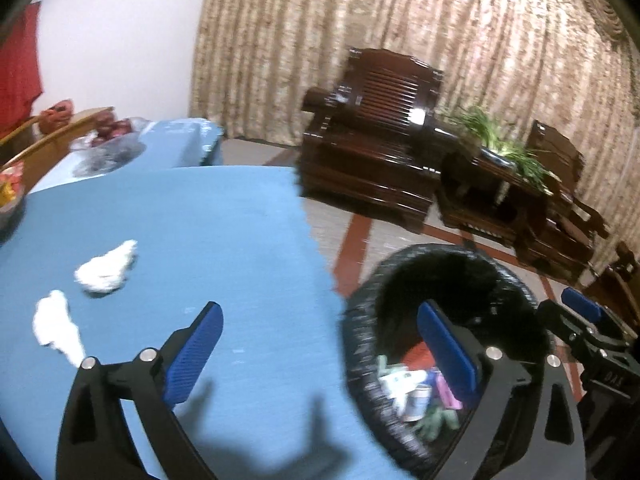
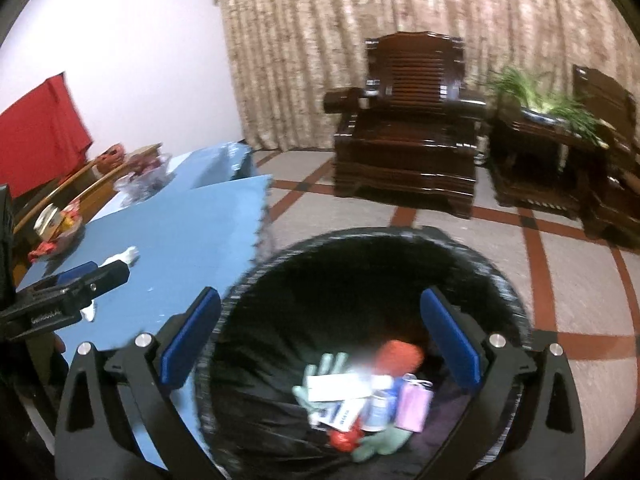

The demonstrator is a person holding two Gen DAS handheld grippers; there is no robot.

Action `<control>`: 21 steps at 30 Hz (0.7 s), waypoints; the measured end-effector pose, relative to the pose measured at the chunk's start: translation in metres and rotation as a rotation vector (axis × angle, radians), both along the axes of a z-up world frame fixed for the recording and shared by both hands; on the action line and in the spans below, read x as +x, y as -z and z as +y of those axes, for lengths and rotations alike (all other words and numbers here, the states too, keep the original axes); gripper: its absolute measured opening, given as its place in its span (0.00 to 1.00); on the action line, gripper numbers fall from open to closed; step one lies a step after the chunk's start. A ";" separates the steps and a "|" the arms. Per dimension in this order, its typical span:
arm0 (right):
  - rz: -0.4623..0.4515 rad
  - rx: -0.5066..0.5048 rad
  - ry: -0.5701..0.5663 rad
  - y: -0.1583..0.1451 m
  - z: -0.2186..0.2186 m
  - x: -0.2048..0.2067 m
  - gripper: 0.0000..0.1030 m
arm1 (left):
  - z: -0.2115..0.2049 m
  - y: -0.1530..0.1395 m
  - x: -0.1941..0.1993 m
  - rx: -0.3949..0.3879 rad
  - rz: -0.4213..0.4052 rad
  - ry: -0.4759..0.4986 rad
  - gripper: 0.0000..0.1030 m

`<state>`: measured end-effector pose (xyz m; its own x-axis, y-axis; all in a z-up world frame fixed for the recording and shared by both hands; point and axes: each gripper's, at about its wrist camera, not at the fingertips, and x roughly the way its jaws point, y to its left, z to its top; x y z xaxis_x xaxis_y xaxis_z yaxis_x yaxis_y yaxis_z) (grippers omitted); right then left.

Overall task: Collect trash
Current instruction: 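Bring both grippers back over the white tissues on the table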

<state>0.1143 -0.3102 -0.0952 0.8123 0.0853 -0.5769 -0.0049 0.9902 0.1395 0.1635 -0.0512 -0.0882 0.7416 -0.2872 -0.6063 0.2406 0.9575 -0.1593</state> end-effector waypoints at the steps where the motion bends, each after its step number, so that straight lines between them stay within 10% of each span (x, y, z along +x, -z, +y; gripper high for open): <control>1: 0.000 -0.001 -0.017 -0.001 0.008 0.004 0.95 | 0.011 0.000 -0.002 0.009 -0.006 -0.020 0.93; 21: 0.037 -0.028 -0.295 0.017 0.197 0.093 0.95 | 0.236 0.060 0.016 0.101 0.077 -0.440 0.93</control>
